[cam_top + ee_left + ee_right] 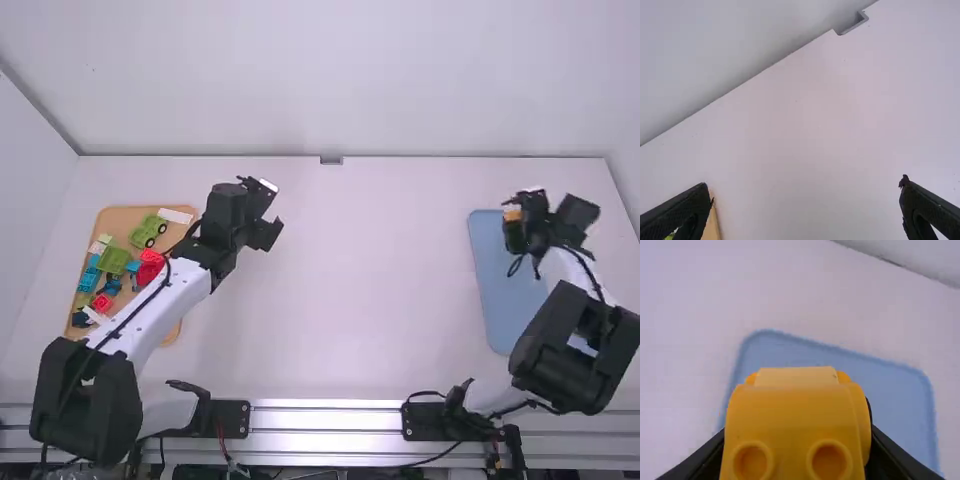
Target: Assemble lego blocks to make yellow taxi
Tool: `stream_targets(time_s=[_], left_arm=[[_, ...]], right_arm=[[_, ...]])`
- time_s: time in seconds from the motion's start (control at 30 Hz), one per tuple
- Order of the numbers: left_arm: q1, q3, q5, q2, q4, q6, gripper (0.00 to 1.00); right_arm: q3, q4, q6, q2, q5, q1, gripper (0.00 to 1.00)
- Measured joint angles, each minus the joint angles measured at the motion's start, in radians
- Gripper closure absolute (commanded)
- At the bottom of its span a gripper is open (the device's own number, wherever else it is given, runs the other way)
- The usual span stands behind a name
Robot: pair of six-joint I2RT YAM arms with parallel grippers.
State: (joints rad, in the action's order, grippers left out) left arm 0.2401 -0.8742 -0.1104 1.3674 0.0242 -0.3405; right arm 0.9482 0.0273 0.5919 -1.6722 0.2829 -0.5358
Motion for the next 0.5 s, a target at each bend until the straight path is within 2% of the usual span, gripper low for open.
stream_targets(time_s=[0.13, 0.3, 0.37, 0.4, 0.47, 0.5], left_arm=[[0.000, 0.000, 0.000, 0.041, -0.025, 0.000, 0.01], [0.000, 0.000, 0.000, 0.053, -0.037, 0.000, 0.01], [0.000, 0.000, -0.001, 0.053, -0.040, 0.000, 0.01], [0.000, 0.000, -0.002, 0.053, -0.042, 0.000, 0.01], [0.000, 0.000, -0.004, 0.053, -0.046, 0.003, 0.01], [0.000, 0.000, -0.004, 0.053, -0.045, 0.004, 0.01]], right_arm=[[-0.076, 0.116, -0.128, -0.111, 0.045, -0.093, 0.56], [-0.086, 0.143, -0.210, -0.218, 0.041, -0.104, 0.54], [-0.086, 0.128, -0.227, -0.226, 0.018, -0.099, 0.44], [-0.086, 0.126, -0.236, -0.226, 0.006, -0.096, 0.33], [-0.085, 0.123, -0.259, -0.225, -0.049, -0.080, 0.00], [-0.085, 0.119, -0.267, -0.225, -0.062, -0.077, 0.01]])
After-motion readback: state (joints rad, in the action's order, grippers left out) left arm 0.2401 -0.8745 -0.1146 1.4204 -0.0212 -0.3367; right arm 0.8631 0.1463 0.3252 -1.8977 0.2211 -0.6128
